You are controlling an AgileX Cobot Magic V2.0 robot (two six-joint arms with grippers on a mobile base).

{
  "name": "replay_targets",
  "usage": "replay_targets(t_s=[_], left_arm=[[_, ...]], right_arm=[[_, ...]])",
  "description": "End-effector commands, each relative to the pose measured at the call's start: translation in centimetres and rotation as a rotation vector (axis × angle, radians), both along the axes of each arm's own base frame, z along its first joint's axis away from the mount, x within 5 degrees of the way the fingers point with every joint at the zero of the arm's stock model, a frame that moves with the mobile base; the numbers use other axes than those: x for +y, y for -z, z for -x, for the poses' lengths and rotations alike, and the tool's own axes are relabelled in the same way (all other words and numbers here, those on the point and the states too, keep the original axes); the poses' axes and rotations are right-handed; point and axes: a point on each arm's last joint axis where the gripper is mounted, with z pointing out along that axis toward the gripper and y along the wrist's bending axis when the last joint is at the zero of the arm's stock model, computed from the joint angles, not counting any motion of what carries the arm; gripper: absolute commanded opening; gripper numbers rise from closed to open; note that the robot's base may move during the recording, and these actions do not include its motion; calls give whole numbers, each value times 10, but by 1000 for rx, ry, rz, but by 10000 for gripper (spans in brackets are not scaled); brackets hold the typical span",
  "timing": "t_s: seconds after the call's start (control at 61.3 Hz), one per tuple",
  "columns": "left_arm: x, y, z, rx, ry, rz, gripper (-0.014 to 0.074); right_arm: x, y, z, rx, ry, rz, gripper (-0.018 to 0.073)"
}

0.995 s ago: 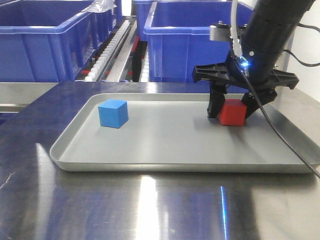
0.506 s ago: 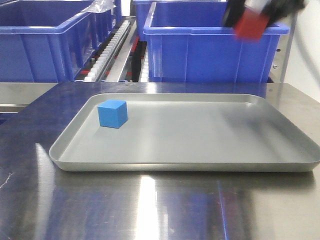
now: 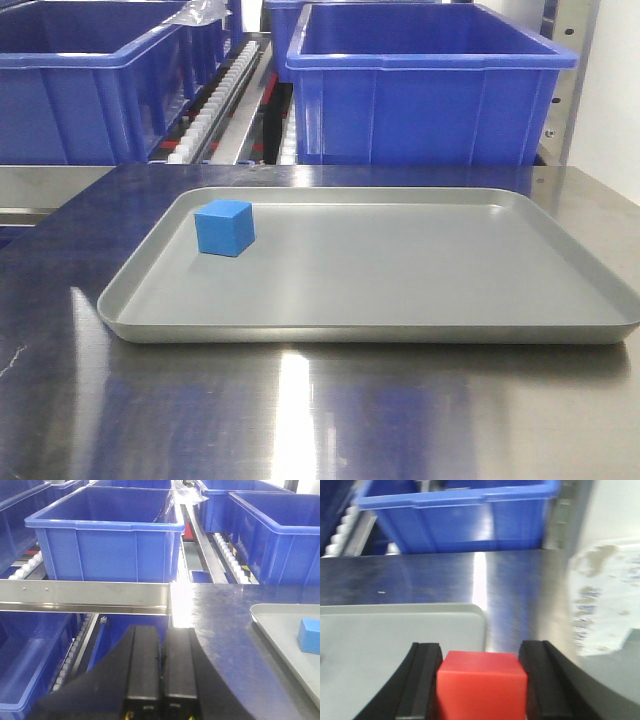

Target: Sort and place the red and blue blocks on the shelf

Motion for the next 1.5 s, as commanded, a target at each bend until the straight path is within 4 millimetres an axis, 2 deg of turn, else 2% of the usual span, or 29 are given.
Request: replay_targets(t_s=[0.0,0.147,0.277,1.484], left_arm=[[0,4,0,-65,3,5,76],[0,4,0,-65,3,5,76],[0,4,0,-65,3,5,76],[0,4,0,-65,3,5,76]], right_arm=[[-10,-5,18,-132,34,4,59],[-19,12,43,-158,79,4,59],[-21,14,52,-189,87,1,59],[-21,13,52,-197,86,0,59]])
